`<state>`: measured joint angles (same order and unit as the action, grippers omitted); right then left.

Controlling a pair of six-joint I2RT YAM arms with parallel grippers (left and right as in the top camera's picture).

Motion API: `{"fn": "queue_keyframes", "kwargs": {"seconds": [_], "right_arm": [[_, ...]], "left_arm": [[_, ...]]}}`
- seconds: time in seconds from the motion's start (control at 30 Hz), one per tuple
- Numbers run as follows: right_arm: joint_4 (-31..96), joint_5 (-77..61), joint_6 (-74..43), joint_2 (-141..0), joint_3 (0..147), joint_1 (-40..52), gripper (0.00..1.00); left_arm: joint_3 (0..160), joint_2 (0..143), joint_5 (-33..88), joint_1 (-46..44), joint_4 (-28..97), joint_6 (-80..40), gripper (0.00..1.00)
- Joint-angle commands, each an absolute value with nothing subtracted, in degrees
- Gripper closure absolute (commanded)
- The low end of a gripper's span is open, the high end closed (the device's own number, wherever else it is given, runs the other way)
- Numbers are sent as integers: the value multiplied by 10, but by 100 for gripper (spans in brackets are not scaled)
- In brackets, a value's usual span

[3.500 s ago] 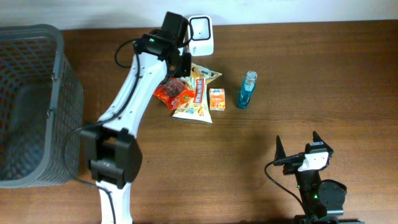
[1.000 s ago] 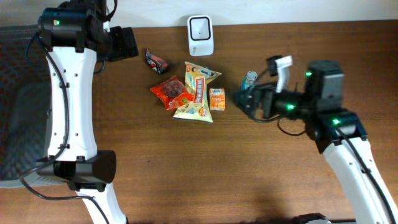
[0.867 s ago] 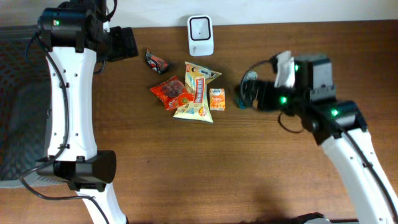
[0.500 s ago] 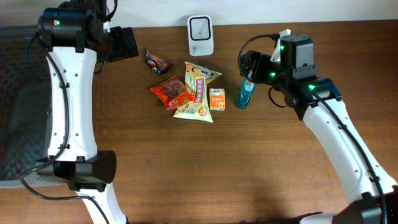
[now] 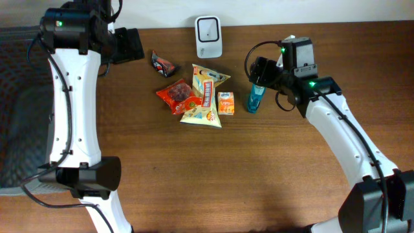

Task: Scan the item barcode

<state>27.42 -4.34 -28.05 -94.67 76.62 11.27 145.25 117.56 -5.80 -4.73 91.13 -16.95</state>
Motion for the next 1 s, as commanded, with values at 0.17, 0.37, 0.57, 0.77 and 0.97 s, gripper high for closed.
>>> {"fn": "queue_keyframes", "kwargs": {"seconds": [0.17, 0.37, 0.57, 0.77, 0.97], "right_arm": [[270, -49, -257, -946, 774, 116, 13], [274, -59, -258, -970, 774, 116, 28], [274, -51, -258, -996, 774, 125, 37], [291, 7, -258, -1004, 774, 121, 48], [321, 37, -258, -1004, 774, 103, 61]], "left_arm": [[1452, 1176, -54, -49, 912, -173, 1], [1452, 1176, -54, -49, 912, -173, 1], [1452, 1176, -54, -49, 912, -173, 1], [1452, 1176, -54, -49, 912, -173, 1], [1452, 1176, -54, -49, 912, -173, 1]]}}
